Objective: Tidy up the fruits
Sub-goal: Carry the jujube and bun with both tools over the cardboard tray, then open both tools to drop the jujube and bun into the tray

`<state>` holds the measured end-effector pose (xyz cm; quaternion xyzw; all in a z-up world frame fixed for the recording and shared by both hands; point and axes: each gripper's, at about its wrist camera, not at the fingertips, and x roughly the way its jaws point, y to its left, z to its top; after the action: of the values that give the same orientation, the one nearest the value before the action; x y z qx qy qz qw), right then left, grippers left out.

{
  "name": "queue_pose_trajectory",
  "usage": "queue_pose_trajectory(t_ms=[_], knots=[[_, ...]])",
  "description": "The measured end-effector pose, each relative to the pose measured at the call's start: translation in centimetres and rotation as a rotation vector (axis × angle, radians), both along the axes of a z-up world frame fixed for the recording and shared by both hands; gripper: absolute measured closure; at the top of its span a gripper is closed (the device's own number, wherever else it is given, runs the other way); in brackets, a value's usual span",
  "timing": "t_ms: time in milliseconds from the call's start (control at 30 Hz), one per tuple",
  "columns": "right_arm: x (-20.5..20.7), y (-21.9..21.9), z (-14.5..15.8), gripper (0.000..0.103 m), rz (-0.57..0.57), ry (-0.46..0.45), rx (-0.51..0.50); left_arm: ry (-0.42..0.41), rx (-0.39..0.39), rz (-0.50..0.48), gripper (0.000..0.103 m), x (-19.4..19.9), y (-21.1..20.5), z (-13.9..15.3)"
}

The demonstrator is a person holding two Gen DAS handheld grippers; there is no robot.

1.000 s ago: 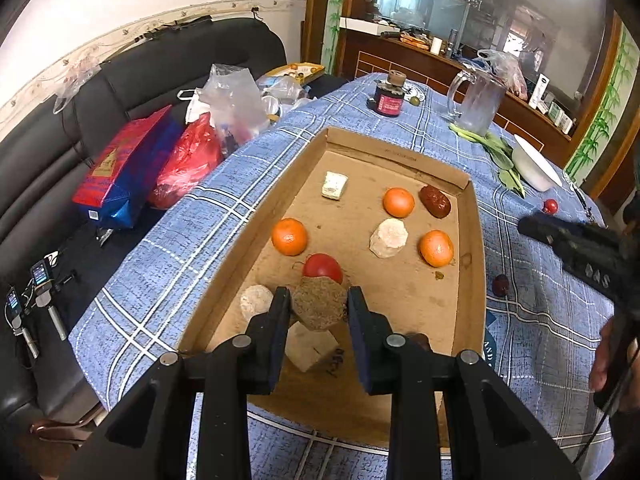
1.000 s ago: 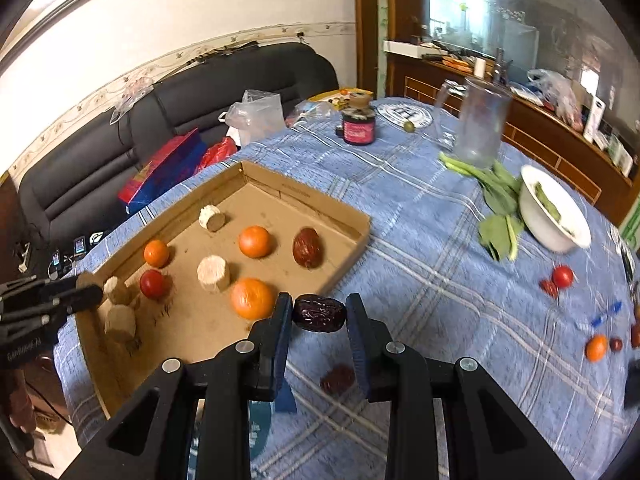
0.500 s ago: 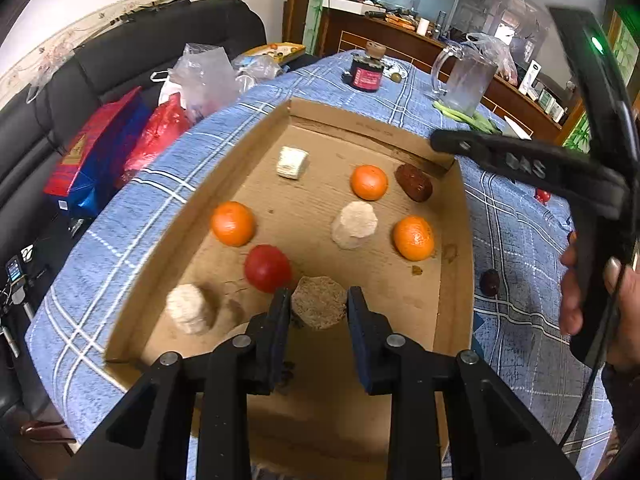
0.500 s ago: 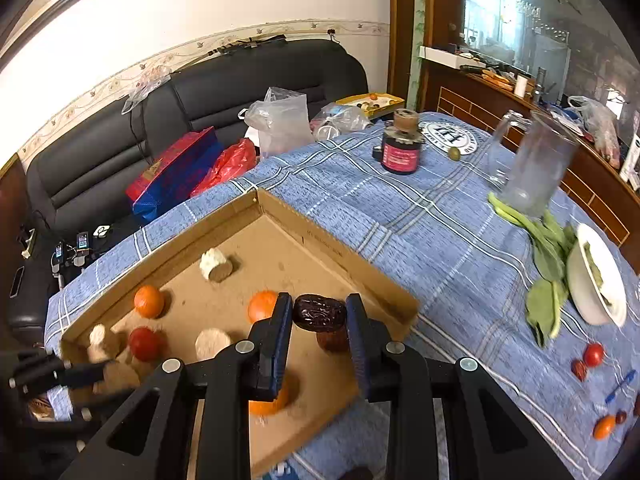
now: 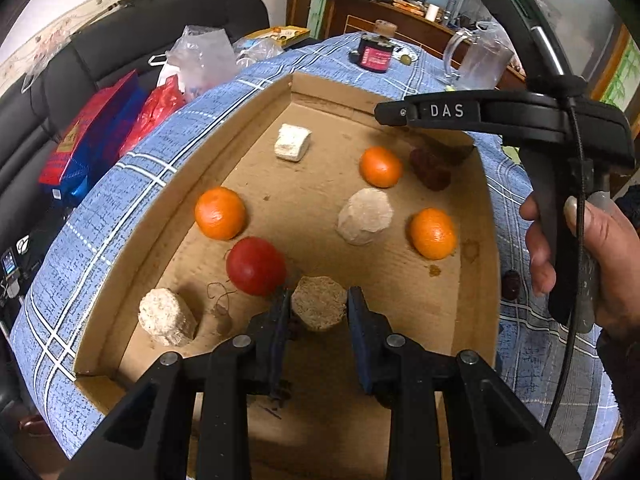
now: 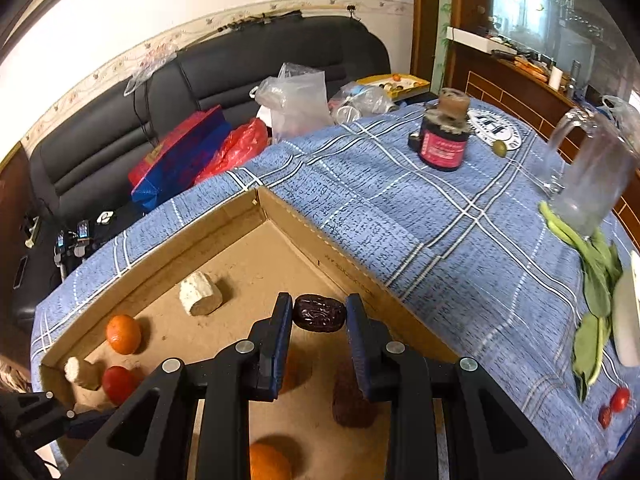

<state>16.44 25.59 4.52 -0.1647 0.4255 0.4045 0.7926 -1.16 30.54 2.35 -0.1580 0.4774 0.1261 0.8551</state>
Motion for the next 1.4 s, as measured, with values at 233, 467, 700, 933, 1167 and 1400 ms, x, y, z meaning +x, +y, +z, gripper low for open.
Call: queue_pose_trajectory(t_ms=[233, 467, 700, 933, 1167, 1400], knots=[[0.9, 1.3, -1.7, 0.073, 0.022, 0.026, -0.039, 0.001, 0.004, 0.006, 0.075, 0.2, 0.2, -0.3], [1.3, 1.8, -2.6, 0.073, 0.031, 0.036, -0.057, 0.004, 0.037, 0.003, 0.075, 0.7, -0.2, -0.5], [1.6, 1.9, -2.8, 0.067, 0.025, 0.042, -0.08, 0.007, 0.041, 0.001, 0.075, 0.6, -0.2, -0.4], [0.8, 1.5, -1.7, 0.065, 0.016, 0.003, -0.089, 0.005, 0.045, 0.004, 0.065, 0.2, -0.4, -0.2], [-0.1, -0.8, 0.2, 0.049, -0.03, -0.032, -0.094, -0.024, 0.112, 0.012, 0.046, -0.9, -0.3, 1.1], [-2.2, -3.2, 1.4, 0.049, -0.079, -0.032, -0.082, -0.034, 0.117, 0.03, 0.045, -2.2, 0.5, 1.9]])
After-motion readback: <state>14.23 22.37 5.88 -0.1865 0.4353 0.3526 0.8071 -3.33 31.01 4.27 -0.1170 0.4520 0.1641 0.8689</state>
